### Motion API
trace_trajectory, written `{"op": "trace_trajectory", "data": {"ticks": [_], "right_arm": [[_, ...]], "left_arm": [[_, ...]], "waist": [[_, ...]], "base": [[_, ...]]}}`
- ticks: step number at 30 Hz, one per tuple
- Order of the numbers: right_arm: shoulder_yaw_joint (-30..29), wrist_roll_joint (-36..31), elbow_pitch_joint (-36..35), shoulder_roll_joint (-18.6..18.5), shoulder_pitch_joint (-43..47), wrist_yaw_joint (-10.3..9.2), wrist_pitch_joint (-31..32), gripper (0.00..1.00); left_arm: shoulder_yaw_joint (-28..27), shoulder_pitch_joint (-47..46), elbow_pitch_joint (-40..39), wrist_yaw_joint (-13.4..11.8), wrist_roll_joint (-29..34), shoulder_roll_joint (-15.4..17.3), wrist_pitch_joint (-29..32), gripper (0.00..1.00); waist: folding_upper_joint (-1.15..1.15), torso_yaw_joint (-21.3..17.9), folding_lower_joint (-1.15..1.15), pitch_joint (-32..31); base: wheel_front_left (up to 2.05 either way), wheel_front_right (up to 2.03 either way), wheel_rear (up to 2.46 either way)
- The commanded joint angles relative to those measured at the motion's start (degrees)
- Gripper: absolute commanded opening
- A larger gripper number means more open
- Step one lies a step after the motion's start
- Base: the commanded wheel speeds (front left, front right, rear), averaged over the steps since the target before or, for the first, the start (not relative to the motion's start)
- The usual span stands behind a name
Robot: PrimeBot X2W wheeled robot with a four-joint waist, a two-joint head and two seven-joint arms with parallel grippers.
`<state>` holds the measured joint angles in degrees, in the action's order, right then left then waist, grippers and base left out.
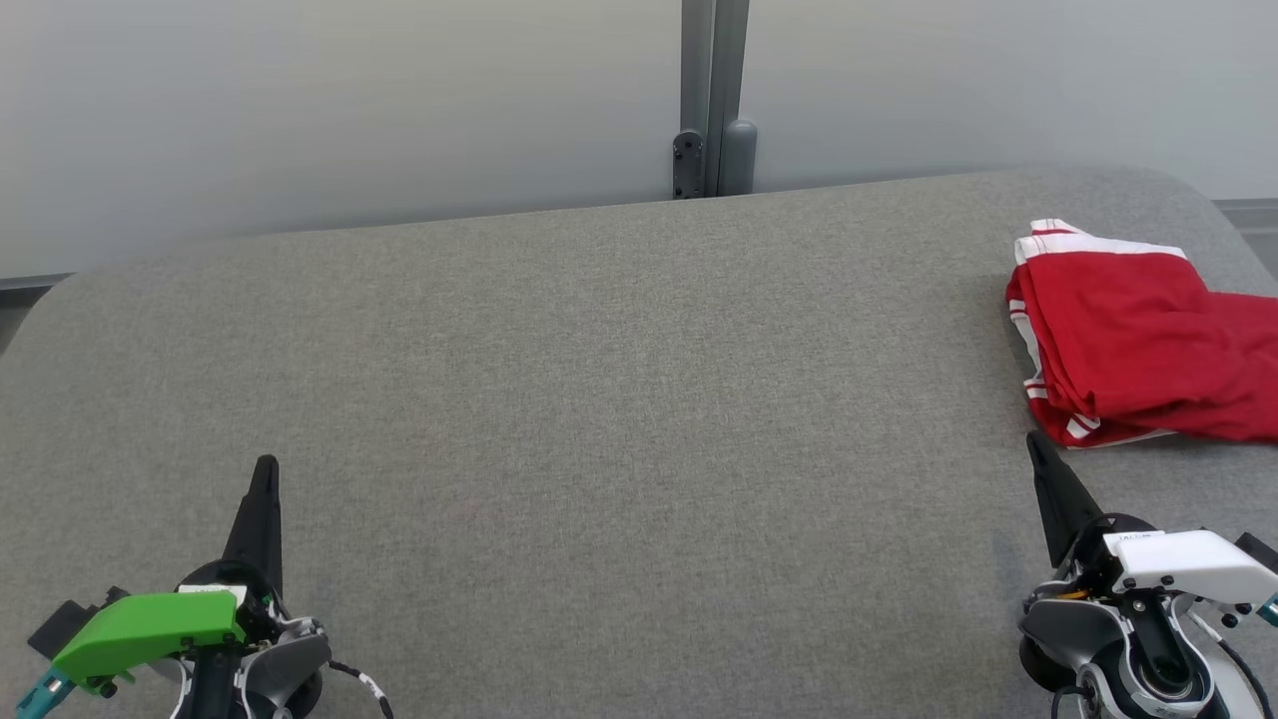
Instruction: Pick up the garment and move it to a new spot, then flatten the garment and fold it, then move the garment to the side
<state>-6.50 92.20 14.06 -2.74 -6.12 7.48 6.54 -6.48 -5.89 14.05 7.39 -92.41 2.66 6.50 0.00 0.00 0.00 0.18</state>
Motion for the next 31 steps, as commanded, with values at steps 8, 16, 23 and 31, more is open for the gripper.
{"op": "trace_trajectory", "data": {"ticks": [8, 16, 23, 31], "right_arm": [[-0.08, 0.39, 0.07, -0.25, -0.31, 0.02, 0.19, 0.0], [-0.08, 0.39, 0.07, -0.25, -0.31, 0.02, 0.19, 0.0], [-0.08, 0.39, 0.07, -0.25, -0.31, 0.02, 0.19, 0.0], [-0.08, 0.39, 0.07, -0.25, -0.31, 0.02, 0.18, 0.0]], "left_arm": [[-0.14, -0.8, 0.06, 0.26, -0.04, 0.4, 0.24, 0.0], [-0.14, -0.8, 0.05, 0.27, -0.04, 0.4, 0.24, 0.0], [-0.14, -0.8, 0.05, 0.27, -0.04, 0.4, 0.23, 0.0], [-0.14, -0.8, 0.05, 0.27, -0.04, 0.4, 0.23, 0.0]], "waist": [[0.0, 0.0, 0.0, 0.0], [0.0, 0.0, 0.0, 0.0], [0.0, 0.0, 0.0, 0.0], [0.0, 0.0, 0.0, 0.0]], "base": [[0.0, 0.0, 0.0], [0.0, 0.0, 0.0], [0.0, 0.0, 0.0], [0.0, 0.0, 0.0]]}}
